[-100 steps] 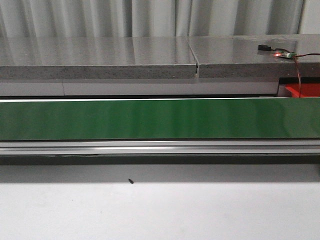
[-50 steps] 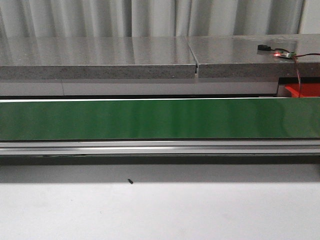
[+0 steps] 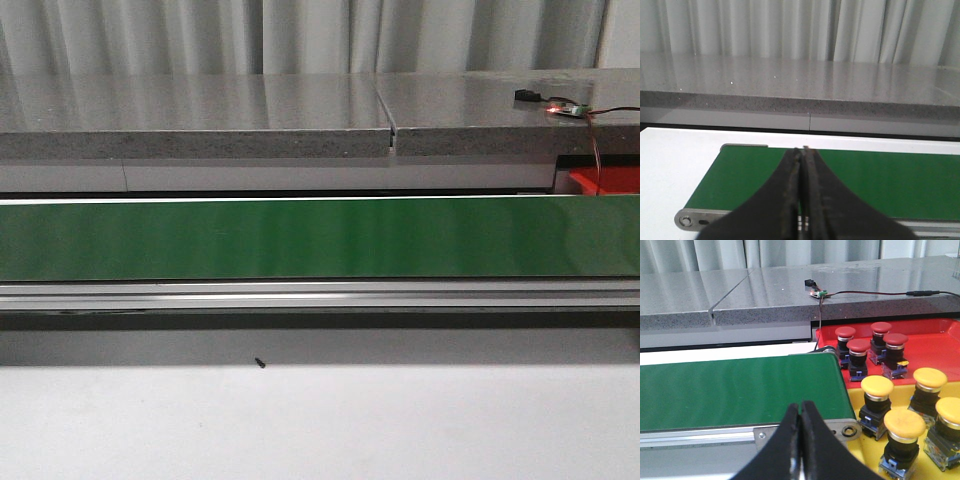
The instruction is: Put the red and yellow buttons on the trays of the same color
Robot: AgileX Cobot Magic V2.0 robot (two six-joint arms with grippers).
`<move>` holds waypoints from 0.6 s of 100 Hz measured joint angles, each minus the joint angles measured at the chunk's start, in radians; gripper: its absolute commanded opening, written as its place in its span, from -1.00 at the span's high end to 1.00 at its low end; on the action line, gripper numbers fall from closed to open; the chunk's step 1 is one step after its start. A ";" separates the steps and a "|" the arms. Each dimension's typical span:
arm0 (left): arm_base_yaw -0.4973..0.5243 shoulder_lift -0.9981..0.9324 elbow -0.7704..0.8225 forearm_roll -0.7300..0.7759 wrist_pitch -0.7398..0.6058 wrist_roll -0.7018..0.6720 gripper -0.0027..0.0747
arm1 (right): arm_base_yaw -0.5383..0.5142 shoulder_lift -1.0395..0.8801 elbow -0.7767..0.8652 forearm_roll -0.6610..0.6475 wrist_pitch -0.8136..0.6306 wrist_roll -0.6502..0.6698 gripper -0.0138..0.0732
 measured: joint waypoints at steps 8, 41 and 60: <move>0.000 0.000 0.000 0.000 -0.005 -0.002 0.98 | 0.000 0.000 0.000 0.000 0.002 0.000 0.95; -0.004 0.000 0.000 0.002 -0.031 -0.002 0.98 | 0.000 0.000 0.000 0.000 0.004 0.000 0.95; -0.004 0.000 0.000 0.002 -0.032 -0.002 0.98 | 0.000 0.000 0.000 0.000 0.004 0.000 0.95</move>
